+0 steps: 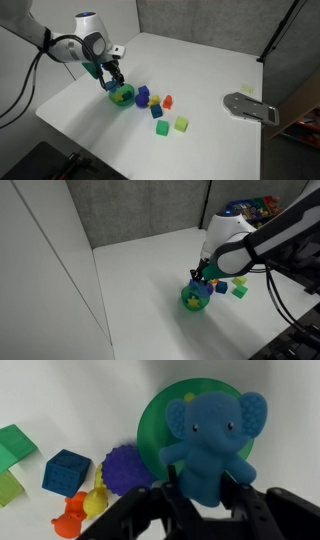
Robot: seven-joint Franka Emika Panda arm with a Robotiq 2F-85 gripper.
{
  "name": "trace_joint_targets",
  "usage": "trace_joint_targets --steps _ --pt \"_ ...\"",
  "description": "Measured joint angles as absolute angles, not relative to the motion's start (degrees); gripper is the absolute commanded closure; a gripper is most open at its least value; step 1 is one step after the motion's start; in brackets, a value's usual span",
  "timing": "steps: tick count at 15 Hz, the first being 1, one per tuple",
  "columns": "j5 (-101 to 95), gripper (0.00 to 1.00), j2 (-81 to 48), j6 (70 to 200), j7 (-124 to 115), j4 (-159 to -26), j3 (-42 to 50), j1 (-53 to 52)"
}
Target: Put the blue toy elephant in the green bowl
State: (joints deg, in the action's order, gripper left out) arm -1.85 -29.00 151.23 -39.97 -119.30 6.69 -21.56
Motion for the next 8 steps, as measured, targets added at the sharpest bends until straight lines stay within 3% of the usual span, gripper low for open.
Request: trace_joint_targets --steps 2,3,4,6,8 --pt "-1.85 0.84 -32.13 151.17 -40.57 -116.4 6.41 -21.56" --pt "-1.85 0.64 -33.66 151.1 -40.75 -115.07 6.39 -21.58" --pt "-1.85 0.34 -35.14 150.95 -40.88 -113.8 6.39 -21.62" --pt "-1.85 0.34 -37.41 150.5 -41.02 -111.77 6.4 -21.68" --pt "-1.85 0.19 -38.63 149.69 -41.19 -110.39 6.5 -21.81"
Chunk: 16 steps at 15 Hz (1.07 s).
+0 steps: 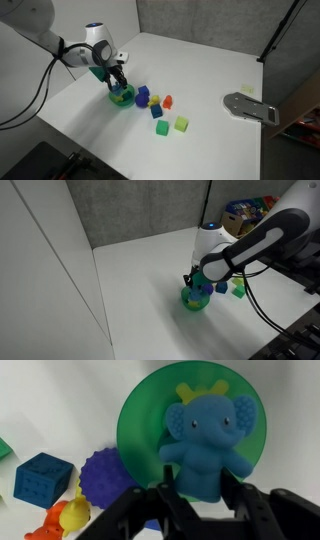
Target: Put the blue toy elephant in the green bowl
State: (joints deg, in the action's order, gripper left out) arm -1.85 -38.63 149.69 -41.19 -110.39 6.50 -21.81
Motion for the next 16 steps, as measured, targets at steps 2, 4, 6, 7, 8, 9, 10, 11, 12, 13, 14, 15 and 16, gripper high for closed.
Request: trace_joint_targets --steps 2,4,6,7,8,9,10,11,12,13,14,15,16 --pt "-1.85 0.04 -38.88 148.5 -41.38 -109.54 6.71 -21.86" --pt "-1.85 0.0 -38.77 147.65 -41.6 -109.04 7.13 -21.87" --pt "-1.85 0.0 -38.33 146.55 -41.65 -108.9 7.64 -21.85" --pt "-1.85 0.0 -37.9 145.83 -41.65 -108.9 7.83 -21.75" --pt "-1.85 0.0 -37.32 144.9 -41.65 -108.94 7.94 -21.51" --pt "-1.85 0.0 -36.66 143.74 -41.45 -109.03 7.92 -21.09" --pt "-1.85 0.0 -35.84 142.6 -41.04 -109.25 7.82 -20.53" --pt "-1.85 0.0 -34.99 141.39 -40.26 -109.51 7.62 -19.78" --pt "-1.85 0.0 -34.02 140.03 -39.27 -109.81 7.42 -18.92" --pt "-1.85 0.0 -32.99 138.61 -38.08 -110.1 7.27 -17.99" --pt "-1.85 0.0 -31.98 137.25 -36.68 -110.43 7.15 -17.03" --pt "-1.85 0.0 -30.93 135.96 -34.99 -110.84 7.01 -15.98" --pt "-1.85 0.0 -29.91 134.74 -33.25 -111.25 6.88 -14.93"
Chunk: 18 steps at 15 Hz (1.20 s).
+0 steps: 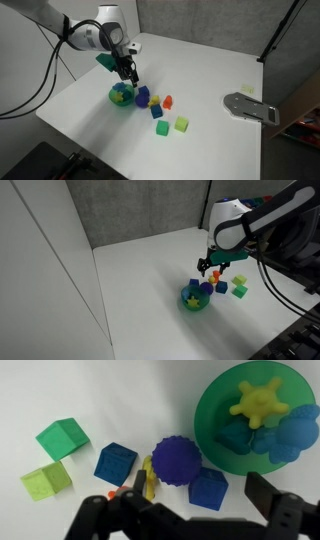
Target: Put the blue toy elephant in the green bowl
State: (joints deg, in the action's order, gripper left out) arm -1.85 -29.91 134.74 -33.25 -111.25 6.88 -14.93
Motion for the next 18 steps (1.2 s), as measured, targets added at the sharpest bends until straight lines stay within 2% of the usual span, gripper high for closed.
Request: trace_joint_targets --steps 9,18 --pt "-1.73 0.0 -18.27 126.67 -16.33 -119.12 4.55 -6.41" --pt "-1.78 0.0 0.4 120.35 -11.98 -132.29 3.46 -4.21"
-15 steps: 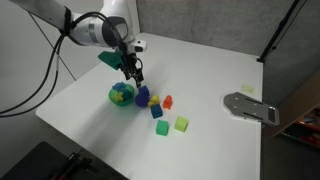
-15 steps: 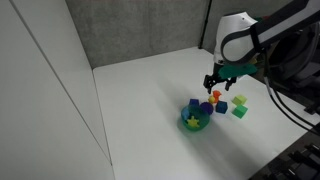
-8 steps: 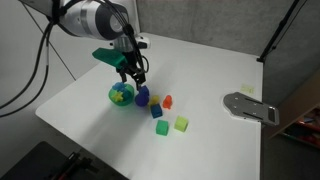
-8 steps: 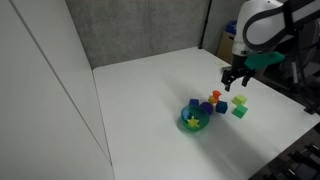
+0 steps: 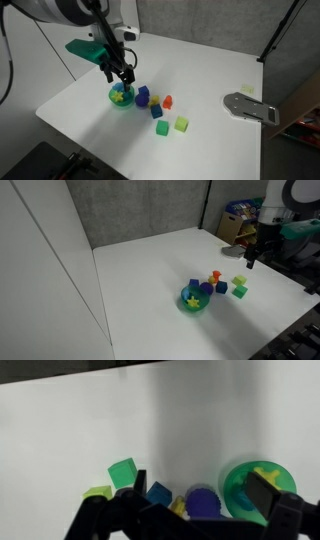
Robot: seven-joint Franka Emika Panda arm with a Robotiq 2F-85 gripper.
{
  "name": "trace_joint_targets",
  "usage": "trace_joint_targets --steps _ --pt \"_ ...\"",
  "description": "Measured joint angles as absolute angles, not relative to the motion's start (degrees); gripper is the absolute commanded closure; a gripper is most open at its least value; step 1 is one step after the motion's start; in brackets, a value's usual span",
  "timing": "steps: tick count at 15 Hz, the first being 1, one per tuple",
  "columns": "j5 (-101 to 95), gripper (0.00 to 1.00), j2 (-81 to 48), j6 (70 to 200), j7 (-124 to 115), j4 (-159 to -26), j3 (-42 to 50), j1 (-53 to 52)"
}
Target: Put the blue toy elephant in the green bowl
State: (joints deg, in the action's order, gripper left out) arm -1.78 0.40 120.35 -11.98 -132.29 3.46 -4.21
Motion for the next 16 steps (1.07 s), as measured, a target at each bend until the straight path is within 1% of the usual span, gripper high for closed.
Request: trace_joint_targets --steps 4,9,12,16 --pt "-1.79 0.0 9.5 117.7 -11.98 -136.22 2.89 -3.41" --pt "-1.8 0.0 18.45 114.88 -11.98 -137.99 1.72 -2.22" --pt "-1.8 0.0 21.62 114.39 -11.98 -138.51 1.0 -1.99" --pt "-1.8 0.0 22.71 114.4 -11.98 -140.04 0.43 -1.97"
